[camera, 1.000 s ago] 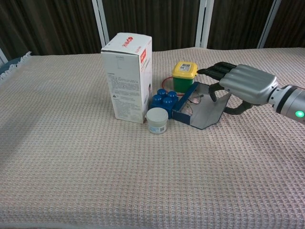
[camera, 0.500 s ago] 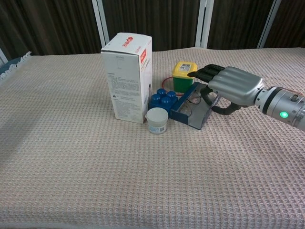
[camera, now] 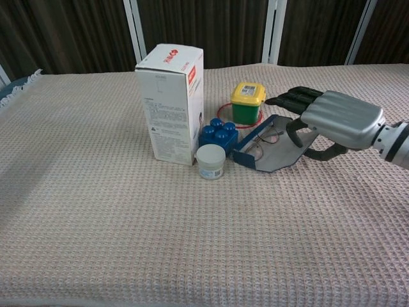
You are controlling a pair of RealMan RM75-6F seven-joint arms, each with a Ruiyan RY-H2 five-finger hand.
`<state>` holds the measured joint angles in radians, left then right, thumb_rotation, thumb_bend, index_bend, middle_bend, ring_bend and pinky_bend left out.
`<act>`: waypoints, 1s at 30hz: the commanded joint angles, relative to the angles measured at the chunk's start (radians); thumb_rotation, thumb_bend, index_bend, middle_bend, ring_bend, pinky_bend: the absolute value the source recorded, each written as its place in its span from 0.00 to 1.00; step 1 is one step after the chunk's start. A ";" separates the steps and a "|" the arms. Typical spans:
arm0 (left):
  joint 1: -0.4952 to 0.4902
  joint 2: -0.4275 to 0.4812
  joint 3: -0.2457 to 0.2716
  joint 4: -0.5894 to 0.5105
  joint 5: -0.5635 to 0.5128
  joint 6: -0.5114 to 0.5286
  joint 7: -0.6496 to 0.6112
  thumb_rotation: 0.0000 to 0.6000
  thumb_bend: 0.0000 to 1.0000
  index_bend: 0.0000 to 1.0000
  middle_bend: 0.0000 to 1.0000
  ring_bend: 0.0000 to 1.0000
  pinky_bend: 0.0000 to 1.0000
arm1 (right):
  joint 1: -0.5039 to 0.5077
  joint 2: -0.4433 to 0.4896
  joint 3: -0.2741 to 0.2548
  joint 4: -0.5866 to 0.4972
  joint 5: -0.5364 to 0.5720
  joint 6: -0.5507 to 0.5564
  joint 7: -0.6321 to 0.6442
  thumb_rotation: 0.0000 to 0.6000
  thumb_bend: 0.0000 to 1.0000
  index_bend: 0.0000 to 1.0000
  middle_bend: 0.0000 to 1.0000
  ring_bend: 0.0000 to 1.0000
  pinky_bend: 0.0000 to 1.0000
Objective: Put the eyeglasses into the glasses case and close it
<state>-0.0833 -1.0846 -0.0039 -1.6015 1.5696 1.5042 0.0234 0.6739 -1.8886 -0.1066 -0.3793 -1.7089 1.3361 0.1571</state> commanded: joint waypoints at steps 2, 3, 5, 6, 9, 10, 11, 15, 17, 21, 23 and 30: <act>0.001 0.001 0.002 0.002 0.007 0.005 -0.005 1.00 0.45 0.00 0.00 0.00 0.03 | -0.069 0.079 -0.043 -0.101 -0.034 0.071 -0.035 1.00 0.59 0.75 0.13 0.00 0.00; 0.001 0.001 0.002 0.003 0.008 0.006 -0.006 1.00 0.45 0.00 0.00 0.00 0.03 | -0.080 0.094 -0.049 -0.121 -0.039 0.083 -0.041 1.00 0.59 0.75 0.13 0.00 0.00; 0.001 0.001 0.002 0.004 0.009 0.007 -0.009 1.00 0.45 0.00 0.00 0.00 0.03 | -0.102 0.127 -0.063 -0.167 -0.050 0.105 -0.055 1.00 0.59 0.75 0.13 0.00 0.00; 0.001 0.001 0.002 0.004 0.010 0.007 -0.010 1.00 0.45 0.00 0.00 0.00 0.03 | -0.110 0.140 -0.069 -0.186 -0.055 0.111 -0.061 1.00 0.59 0.75 0.13 0.00 0.00; 0.001 0.002 0.003 0.004 0.011 0.006 -0.011 1.00 0.45 0.00 0.00 0.00 0.03 | -0.128 0.179 -0.083 -0.248 -0.070 0.124 -0.079 1.00 0.59 0.75 0.13 0.00 0.00; 0.001 0.002 0.003 0.004 0.011 0.006 -0.012 1.00 0.45 0.00 0.00 0.00 0.03 | -0.130 0.187 -0.084 -0.265 -0.074 0.129 -0.085 1.00 0.59 0.75 0.13 0.00 0.00; 0.000 0.002 0.003 0.004 0.012 0.006 -0.012 1.00 0.45 0.00 0.00 0.00 0.03 | -0.131 0.196 -0.083 -0.284 -0.078 0.133 -0.093 1.00 0.59 0.75 0.13 0.00 0.00; -0.001 0.002 0.003 0.004 0.011 0.003 -0.011 1.00 0.45 0.00 0.00 0.00 0.03 | -0.120 0.213 -0.068 -0.344 -0.078 0.124 -0.098 1.00 0.59 0.75 0.13 0.00 0.00; -0.001 0.002 0.003 0.003 0.011 0.003 -0.011 1.00 0.45 0.00 0.00 0.00 0.03 | -0.110 0.219 -0.057 -0.370 -0.073 0.104 -0.103 1.00 0.59 0.75 0.13 0.00 0.00; 0.000 0.002 0.003 0.005 0.010 0.004 -0.012 1.00 0.45 0.00 0.00 0.00 0.03 | -0.086 0.220 -0.029 -0.410 -0.060 0.065 -0.110 1.00 0.59 0.75 0.13 0.00 0.00; 0.000 0.003 0.003 0.006 0.010 0.003 -0.015 1.00 0.45 0.00 0.00 0.00 0.03 | -0.072 0.219 -0.014 -0.430 -0.051 0.042 -0.109 1.00 0.59 0.75 0.13 0.00 0.00; -0.001 0.003 0.002 0.007 0.006 0.000 -0.017 1.00 0.45 0.00 0.00 0.00 0.03 | -0.030 0.214 0.029 -0.473 -0.022 -0.038 -0.133 1.00 0.59 0.75 0.13 0.00 0.00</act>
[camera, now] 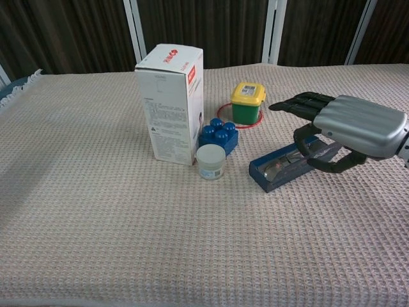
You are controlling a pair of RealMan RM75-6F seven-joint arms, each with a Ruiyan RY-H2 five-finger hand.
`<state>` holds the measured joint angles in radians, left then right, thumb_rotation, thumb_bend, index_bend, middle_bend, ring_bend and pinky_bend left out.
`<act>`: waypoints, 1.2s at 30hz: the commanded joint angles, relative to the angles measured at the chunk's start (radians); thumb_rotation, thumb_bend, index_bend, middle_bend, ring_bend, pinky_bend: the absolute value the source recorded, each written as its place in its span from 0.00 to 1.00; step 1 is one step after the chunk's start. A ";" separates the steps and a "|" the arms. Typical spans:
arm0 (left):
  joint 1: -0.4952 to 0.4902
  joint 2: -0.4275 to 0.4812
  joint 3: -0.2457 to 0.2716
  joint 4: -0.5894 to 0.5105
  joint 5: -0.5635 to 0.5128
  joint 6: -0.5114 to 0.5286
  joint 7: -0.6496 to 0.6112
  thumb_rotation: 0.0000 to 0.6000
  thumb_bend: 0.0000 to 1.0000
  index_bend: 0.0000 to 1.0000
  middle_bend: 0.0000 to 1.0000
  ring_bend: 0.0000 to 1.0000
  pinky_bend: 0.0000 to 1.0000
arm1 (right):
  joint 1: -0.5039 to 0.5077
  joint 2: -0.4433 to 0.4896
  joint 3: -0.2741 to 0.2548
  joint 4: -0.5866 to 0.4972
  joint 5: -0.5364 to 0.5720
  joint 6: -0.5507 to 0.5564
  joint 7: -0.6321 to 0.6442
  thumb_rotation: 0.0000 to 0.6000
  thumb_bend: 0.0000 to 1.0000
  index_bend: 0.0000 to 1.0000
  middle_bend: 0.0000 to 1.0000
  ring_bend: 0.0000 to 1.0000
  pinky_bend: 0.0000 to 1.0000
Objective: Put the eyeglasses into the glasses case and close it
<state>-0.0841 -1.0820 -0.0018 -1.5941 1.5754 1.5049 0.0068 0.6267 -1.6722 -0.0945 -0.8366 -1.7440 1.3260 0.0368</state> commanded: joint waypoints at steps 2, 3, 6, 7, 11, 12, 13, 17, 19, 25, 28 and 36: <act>0.000 0.001 0.001 -0.001 0.000 -0.001 0.000 1.00 0.45 0.00 0.00 0.00 0.03 | 0.028 -0.005 0.030 -0.024 0.022 -0.048 -0.021 1.00 0.59 0.75 0.13 0.00 0.00; 0.000 0.002 0.002 -0.002 0.001 -0.001 0.000 1.00 0.45 0.00 0.00 0.00 0.03 | 0.032 -0.006 0.035 -0.026 0.026 -0.056 -0.024 1.00 0.59 0.75 0.13 0.00 0.00; 0.000 0.002 0.001 -0.001 0.001 0.000 -0.001 1.00 0.45 0.00 0.00 0.00 0.03 | 0.042 -0.008 0.052 -0.035 0.042 -0.080 -0.027 1.00 0.59 0.75 0.13 0.00 0.00; 0.000 0.001 0.001 0.000 0.001 -0.001 -0.001 1.00 0.45 0.00 0.00 0.00 0.03 | 0.045 -0.009 0.056 -0.038 0.047 -0.088 -0.028 1.00 0.59 0.75 0.13 0.00 0.00; 0.000 0.002 0.003 -0.001 0.002 -0.002 0.000 1.00 0.45 0.00 0.00 0.00 0.03 | 0.058 -0.013 0.075 -0.047 0.071 -0.128 -0.037 1.00 0.59 0.74 0.13 0.00 0.00; 0.000 0.002 0.003 -0.001 0.003 -0.002 0.000 1.00 0.45 0.00 0.00 0.00 0.03 | 0.060 -0.014 0.079 -0.047 0.076 -0.137 -0.041 1.00 0.59 0.74 0.13 0.00 0.00; 0.000 0.002 0.004 -0.001 0.004 -0.002 0.001 1.00 0.45 0.00 0.00 0.00 0.03 | 0.063 -0.016 0.082 -0.047 0.082 -0.146 -0.047 1.00 0.59 0.73 0.13 0.00 0.00; 0.000 0.001 0.005 -0.001 0.005 -0.002 0.002 1.00 0.45 0.00 0.00 0.00 0.03 | 0.077 -0.026 0.103 -0.051 0.111 -0.191 -0.073 1.00 0.59 0.66 0.13 0.00 0.00; 0.000 0.001 0.004 -0.001 0.005 -0.002 0.002 1.00 0.45 0.00 0.00 0.00 0.03 | 0.082 -0.031 0.116 -0.054 0.129 -0.210 -0.088 1.00 0.59 0.54 0.12 0.00 0.00; 0.000 0.000 0.004 0.003 0.009 0.002 -0.006 1.00 0.45 0.00 0.00 0.00 0.03 | 0.096 -0.026 0.163 -0.087 0.188 -0.256 -0.122 1.00 0.59 0.27 0.06 0.00 0.00; 0.000 0.000 0.005 0.004 0.012 0.004 -0.006 1.00 0.45 0.00 0.00 0.00 0.03 | 0.101 -0.017 0.186 -0.108 0.214 -0.266 -0.145 1.00 0.59 0.25 0.05 0.00 0.00; 0.003 -0.010 0.001 0.020 0.029 0.029 -0.010 1.00 0.45 0.00 0.00 0.00 0.03 | 0.018 0.088 0.208 -0.290 0.254 -0.153 -0.223 1.00 0.34 0.21 0.03 0.00 0.00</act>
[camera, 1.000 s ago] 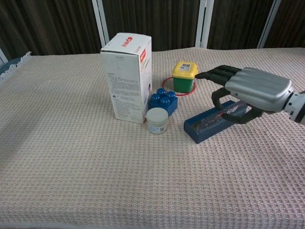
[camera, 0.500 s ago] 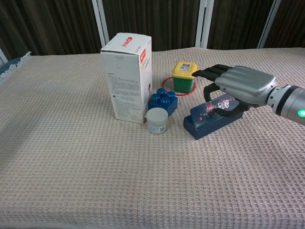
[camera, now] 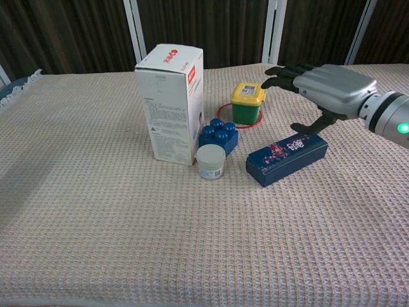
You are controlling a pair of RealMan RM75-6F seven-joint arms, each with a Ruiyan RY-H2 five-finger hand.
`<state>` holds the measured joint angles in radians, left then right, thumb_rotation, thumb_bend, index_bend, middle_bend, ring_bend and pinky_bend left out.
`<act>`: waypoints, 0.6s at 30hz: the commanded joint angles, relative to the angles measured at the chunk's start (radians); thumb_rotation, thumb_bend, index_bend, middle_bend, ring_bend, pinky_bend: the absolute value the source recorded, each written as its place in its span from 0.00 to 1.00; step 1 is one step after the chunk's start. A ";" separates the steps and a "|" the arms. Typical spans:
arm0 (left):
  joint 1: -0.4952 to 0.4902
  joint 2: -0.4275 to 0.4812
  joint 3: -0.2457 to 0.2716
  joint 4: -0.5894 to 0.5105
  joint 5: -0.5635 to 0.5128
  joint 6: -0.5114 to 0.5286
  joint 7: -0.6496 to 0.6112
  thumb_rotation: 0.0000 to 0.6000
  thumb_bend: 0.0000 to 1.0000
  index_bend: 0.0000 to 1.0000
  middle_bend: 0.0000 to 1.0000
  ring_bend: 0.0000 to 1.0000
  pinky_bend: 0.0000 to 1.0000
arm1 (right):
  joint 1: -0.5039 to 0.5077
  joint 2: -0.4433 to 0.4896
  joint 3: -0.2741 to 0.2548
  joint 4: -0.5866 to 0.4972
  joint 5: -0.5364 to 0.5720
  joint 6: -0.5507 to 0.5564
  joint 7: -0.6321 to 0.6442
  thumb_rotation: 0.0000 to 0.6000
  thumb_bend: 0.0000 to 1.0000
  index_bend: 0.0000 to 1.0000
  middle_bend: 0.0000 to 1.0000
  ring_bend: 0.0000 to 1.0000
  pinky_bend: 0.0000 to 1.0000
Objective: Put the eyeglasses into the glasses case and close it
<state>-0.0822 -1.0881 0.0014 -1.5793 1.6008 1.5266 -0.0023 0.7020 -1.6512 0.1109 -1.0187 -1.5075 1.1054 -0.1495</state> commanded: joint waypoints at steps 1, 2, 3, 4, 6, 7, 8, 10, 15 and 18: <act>0.003 -0.006 -0.004 0.009 0.005 0.013 -0.003 1.00 0.45 0.00 0.00 0.00 0.03 | -0.083 0.099 -0.003 -0.163 0.022 0.094 -0.044 1.00 0.33 0.19 0.02 0.00 0.00; 0.004 -0.010 -0.007 0.014 0.007 0.023 -0.003 1.00 0.45 0.00 0.00 0.00 0.03 | -0.125 0.145 -0.013 -0.244 0.029 0.132 -0.058 1.00 0.33 0.17 0.01 0.00 0.00; 0.006 -0.014 -0.011 0.019 0.008 0.032 -0.001 1.00 0.45 0.00 0.00 0.00 0.03 | -0.157 0.184 -0.025 -0.306 0.032 0.163 -0.068 1.00 0.33 0.16 0.00 0.00 0.00; 0.008 -0.019 -0.015 0.024 0.010 0.042 0.001 1.00 0.45 0.00 0.00 0.00 0.03 | -0.191 0.223 -0.041 -0.365 0.030 0.193 -0.077 1.00 0.33 0.14 0.00 0.00 0.00; 0.012 -0.029 -0.020 0.036 0.014 0.061 0.005 1.00 0.45 0.00 0.00 0.00 0.02 | -0.271 0.310 -0.088 -0.477 0.025 0.262 -0.106 1.00 0.32 0.12 0.00 0.00 0.00; 0.013 -0.033 -0.021 0.040 0.017 0.066 0.005 1.00 0.45 0.00 0.00 0.00 0.02 | -0.316 0.351 -0.116 -0.522 0.021 0.303 -0.126 1.00 0.32 0.11 0.00 0.00 0.00; 0.013 -0.034 -0.020 0.041 0.018 0.067 0.006 1.00 0.45 0.00 0.00 0.00 0.02 | -0.349 0.375 -0.136 -0.547 0.018 0.332 -0.138 1.00 0.32 0.09 0.00 0.00 0.00; 0.012 -0.037 -0.019 0.043 0.020 0.064 0.010 1.00 0.45 0.00 0.00 0.00 0.02 | -0.413 0.410 -0.171 -0.576 0.017 0.388 -0.152 1.00 0.32 0.07 0.00 0.00 0.00; 0.004 -0.044 -0.018 0.041 0.016 0.045 0.036 1.00 0.45 0.00 0.00 0.00 0.02 | -0.544 0.447 -0.224 -0.563 0.010 0.497 -0.109 1.00 0.33 0.06 0.00 0.00 0.00; -0.004 -0.049 -0.019 0.036 0.014 0.031 0.051 1.00 0.45 0.00 0.00 0.00 0.02 | -0.585 0.452 -0.219 -0.541 0.002 0.541 -0.033 1.00 0.33 0.06 0.00 0.00 0.00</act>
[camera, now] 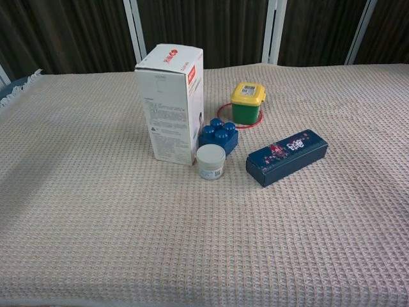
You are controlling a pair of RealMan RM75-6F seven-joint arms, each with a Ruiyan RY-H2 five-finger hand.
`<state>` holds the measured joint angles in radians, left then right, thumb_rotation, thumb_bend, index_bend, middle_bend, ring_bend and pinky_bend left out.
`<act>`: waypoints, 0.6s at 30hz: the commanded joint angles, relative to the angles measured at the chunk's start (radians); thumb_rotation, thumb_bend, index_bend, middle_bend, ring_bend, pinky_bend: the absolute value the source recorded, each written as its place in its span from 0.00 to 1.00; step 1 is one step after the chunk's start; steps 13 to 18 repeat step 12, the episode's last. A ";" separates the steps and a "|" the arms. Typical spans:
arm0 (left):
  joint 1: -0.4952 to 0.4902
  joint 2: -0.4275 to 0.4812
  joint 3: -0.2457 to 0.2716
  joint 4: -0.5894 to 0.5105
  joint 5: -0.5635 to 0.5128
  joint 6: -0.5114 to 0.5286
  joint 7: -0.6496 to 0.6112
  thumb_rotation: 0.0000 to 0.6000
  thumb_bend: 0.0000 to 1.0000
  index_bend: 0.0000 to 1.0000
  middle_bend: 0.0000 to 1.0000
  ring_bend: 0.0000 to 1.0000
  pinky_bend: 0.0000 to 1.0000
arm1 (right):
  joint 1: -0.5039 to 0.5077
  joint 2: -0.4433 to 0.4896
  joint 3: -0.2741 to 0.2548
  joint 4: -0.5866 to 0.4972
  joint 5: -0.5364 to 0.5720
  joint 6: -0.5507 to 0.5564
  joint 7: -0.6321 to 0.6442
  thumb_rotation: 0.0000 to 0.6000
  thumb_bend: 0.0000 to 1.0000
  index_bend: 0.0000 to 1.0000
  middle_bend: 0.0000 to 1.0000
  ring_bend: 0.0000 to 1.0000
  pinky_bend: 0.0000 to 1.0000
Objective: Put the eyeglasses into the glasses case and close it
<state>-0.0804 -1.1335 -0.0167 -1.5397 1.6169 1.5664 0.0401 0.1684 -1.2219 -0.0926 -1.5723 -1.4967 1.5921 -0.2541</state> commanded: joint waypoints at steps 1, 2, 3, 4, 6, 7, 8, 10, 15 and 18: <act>-0.009 -0.005 -0.001 -0.006 -0.003 -0.015 0.013 1.00 0.45 0.00 0.00 0.00 0.02 | -0.057 0.024 -0.011 0.022 -0.010 0.059 0.084 1.00 0.33 0.06 0.00 0.00 0.00; -0.014 -0.006 0.000 -0.009 -0.002 -0.023 0.018 1.00 0.45 0.00 0.00 0.00 0.02 | -0.060 0.032 -0.008 0.032 -0.013 0.057 0.101 1.00 0.33 0.06 0.00 0.00 0.00; -0.017 -0.007 0.000 -0.010 0.000 -0.027 0.020 1.00 0.45 0.00 0.00 0.00 0.02 | -0.063 0.037 -0.003 0.035 -0.010 0.054 0.115 1.00 0.32 0.06 0.00 0.00 0.00; -0.021 -0.008 0.000 -0.012 0.001 -0.033 0.023 1.00 0.45 0.00 0.00 0.00 0.02 | -0.067 0.042 0.005 0.036 0.004 0.050 0.125 1.00 0.33 0.06 0.00 0.00 0.00; -0.027 -0.011 -0.002 -0.017 0.001 -0.040 0.032 1.00 0.45 0.00 0.00 0.00 0.02 | -0.073 0.054 0.016 0.036 0.021 0.038 0.137 1.00 0.32 0.06 0.00 0.00 0.00; -0.029 -0.012 -0.001 -0.019 0.003 -0.042 0.035 1.00 0.45 0.00 0.00 0.00 0.02 | -0.077 0.059 0.019 0.034 0.022 0.034 0.143 1.00 0.32 0.06 0.00 0.00 0.00; -0.030 -0.013 0.000 -0.021 0.005 -0.043 0.035 1.00 0.45 0.00 0.00 0.00 0.02 | -0.080 0.062 0.021 0.035 0.019 0.034 0.146 1.00 0.32 0.06 0.00 0.00 0.00; -0.032 -0.012 0.001 -0.023 0.006 -0.048 0.036 1.00 0.45 0.00 0.00 0.00 0.02 | -0.085 0.065 0.023 0.036 0.012 0.033 0.149 1.00 0.32 0.06 0.00 0.00 0.00; -0.035 -0.008 0.004 -0.027 0.005 -0.056 0.030 1.00 0.45 0.00 0.00 0.00 0.02 | -0.090 0.066 0.025 0.037 0.004 0.030 0.146 1.00 0.32 0.06 0.00 0.00 0.00; -0.035 -0.008 0.004 -0.027 0.005 -0.056 0.030 1.00 0.45 0.00 0.00 0.00 0.02 | -0.090 0.066 0.025 0.037 0.004 0.030 0.146 1.00 0.32 0.06 0.00 0.00 0.00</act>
